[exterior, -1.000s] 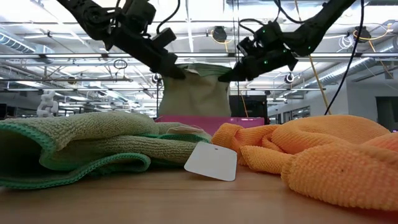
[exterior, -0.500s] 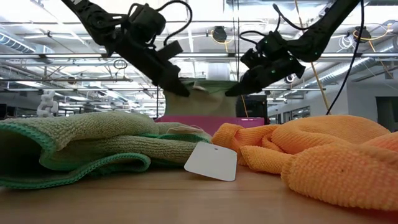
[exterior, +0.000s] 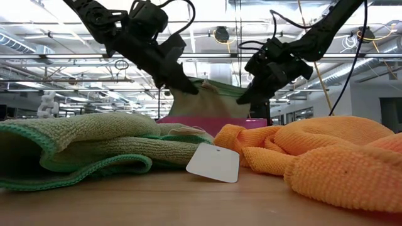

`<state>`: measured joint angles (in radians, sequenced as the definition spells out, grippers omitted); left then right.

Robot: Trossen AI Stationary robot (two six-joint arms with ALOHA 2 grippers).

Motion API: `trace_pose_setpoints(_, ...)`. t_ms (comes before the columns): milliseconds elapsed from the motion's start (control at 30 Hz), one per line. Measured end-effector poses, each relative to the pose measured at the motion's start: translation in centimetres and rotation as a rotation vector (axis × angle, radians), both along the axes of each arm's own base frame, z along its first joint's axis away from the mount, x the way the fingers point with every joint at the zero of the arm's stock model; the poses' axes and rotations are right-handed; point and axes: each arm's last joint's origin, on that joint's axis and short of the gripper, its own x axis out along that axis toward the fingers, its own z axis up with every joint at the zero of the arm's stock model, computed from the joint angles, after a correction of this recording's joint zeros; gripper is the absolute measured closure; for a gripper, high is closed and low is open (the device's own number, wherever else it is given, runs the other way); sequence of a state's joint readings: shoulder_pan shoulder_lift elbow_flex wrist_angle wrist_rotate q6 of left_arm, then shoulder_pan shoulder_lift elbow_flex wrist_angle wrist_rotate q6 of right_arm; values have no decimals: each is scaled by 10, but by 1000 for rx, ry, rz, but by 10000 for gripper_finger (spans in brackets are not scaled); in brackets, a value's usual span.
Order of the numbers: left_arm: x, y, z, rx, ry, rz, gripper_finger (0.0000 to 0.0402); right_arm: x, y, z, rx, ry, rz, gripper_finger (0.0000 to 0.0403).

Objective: Fold microfiber towels
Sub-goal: Put the folded light green cloth into the red bin

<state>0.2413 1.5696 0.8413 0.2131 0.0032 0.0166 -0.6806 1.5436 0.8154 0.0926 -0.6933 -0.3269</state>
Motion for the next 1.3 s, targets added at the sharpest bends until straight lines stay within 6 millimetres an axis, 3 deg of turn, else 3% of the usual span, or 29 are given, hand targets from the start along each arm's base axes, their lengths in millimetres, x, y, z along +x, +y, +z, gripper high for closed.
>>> trace_pose_setpoints(233, -2, -2, -4, -86, 27, -3, 370, -1, 4, -1, 119, 0, 28, 395)
trace_pose_setpoints(500, -5, -3, -9, -91, 48, 11, 392, -4, 7, -1, 189, 83, 43, 395)
trace_pose_setpoints(700, -4, -1, -17, -76, 58, 3, 369, -1, 14, 3, 163, 159, 89, 395)
trace_pose_setpoints(1000, -5, 24, -35, -127, 54, 21, 391, 7, 3, 9, 88, 171, 42, 394)
trace_pose_setpoints(1133, -7, 28, -35, -142, 58, 43, 368, 13, -3, 2, 92, 180, 40, 394)
trace_pose_setpoints(1300, -8, 28, -37, -146, 75, 62, 370, 23, -11, -10, 112, 216, 34, 386)
